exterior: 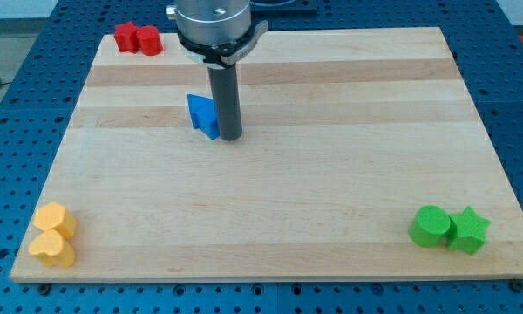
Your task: Push the blue triangle with blue cube to the top left of the board
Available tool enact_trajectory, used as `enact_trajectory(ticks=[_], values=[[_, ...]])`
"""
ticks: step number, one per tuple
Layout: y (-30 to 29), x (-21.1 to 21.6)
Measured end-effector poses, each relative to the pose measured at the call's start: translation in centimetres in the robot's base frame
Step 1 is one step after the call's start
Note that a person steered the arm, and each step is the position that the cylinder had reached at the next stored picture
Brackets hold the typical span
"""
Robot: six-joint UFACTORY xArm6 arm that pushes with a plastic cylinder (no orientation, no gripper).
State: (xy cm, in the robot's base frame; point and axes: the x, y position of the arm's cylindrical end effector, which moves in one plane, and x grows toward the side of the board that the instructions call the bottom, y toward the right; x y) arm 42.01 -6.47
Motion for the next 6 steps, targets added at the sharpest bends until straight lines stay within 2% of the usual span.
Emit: enact_trajectory(ticks=[5,6], values=[[-8.8,-5.2],[-9.2,-7.0]])
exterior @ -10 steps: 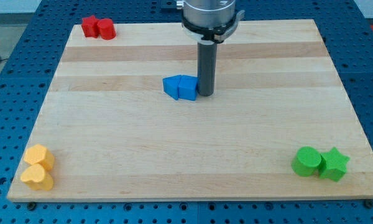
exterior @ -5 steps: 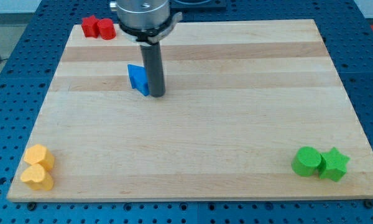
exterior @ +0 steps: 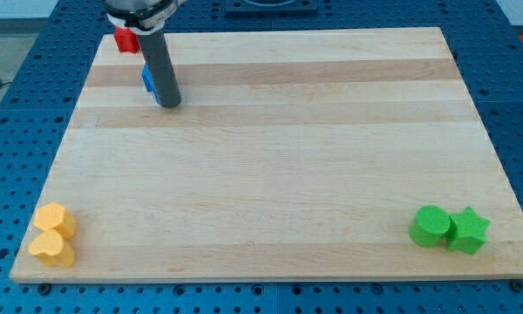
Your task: Push the blue triangle with blue cube to the top left of the board
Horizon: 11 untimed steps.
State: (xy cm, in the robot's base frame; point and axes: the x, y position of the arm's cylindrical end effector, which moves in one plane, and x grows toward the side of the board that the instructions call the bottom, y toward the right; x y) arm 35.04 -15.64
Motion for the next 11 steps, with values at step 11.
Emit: enact_trajectory(ticks=[11], values=[[-3.2,-4.4]])
